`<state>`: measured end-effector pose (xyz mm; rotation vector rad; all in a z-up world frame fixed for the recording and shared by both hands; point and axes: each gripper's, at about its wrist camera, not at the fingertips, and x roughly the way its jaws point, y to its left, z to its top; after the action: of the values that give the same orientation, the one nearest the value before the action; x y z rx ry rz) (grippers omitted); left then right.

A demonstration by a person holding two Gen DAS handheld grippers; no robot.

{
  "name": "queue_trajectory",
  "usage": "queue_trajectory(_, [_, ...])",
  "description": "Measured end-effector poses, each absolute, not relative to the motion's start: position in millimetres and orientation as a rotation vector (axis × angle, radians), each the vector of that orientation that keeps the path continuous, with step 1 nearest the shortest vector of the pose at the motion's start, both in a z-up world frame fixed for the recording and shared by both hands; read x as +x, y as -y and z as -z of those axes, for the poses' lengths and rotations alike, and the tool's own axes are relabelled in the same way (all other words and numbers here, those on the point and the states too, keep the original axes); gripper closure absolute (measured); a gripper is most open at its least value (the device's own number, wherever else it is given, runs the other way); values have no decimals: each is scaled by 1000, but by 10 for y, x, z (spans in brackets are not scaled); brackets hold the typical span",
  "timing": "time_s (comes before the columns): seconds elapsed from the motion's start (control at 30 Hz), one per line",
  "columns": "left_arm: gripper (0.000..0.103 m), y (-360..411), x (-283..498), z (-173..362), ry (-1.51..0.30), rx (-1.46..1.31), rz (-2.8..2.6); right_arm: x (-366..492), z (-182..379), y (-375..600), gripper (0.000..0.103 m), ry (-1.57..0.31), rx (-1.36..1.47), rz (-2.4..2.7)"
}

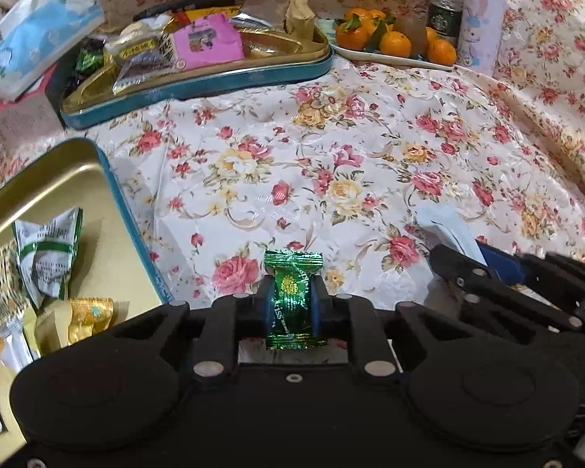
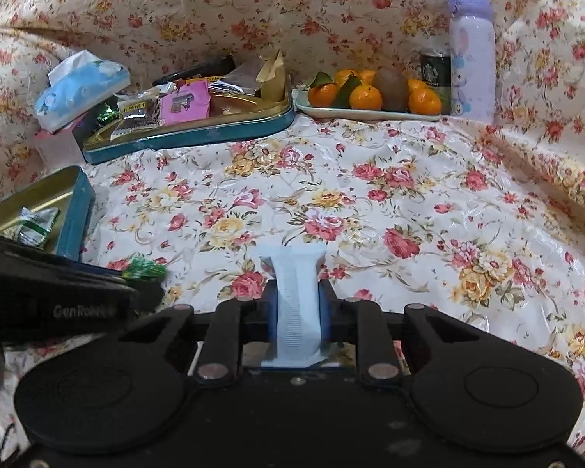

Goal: Organize snacks
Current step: 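Carry the candy and white packet over the gold tray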

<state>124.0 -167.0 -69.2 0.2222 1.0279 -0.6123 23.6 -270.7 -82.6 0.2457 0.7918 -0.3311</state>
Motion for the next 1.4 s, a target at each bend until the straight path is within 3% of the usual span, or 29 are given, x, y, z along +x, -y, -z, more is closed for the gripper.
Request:
queue_trajectory(0.83, [79,865,164,697,-1162,139,527,-1033,608,2162,81,-932,344,203])
queue_trajectory(1.4, [79,55,12,580,-1165,57,393,-952,474,1436,81,-998,253,-104])
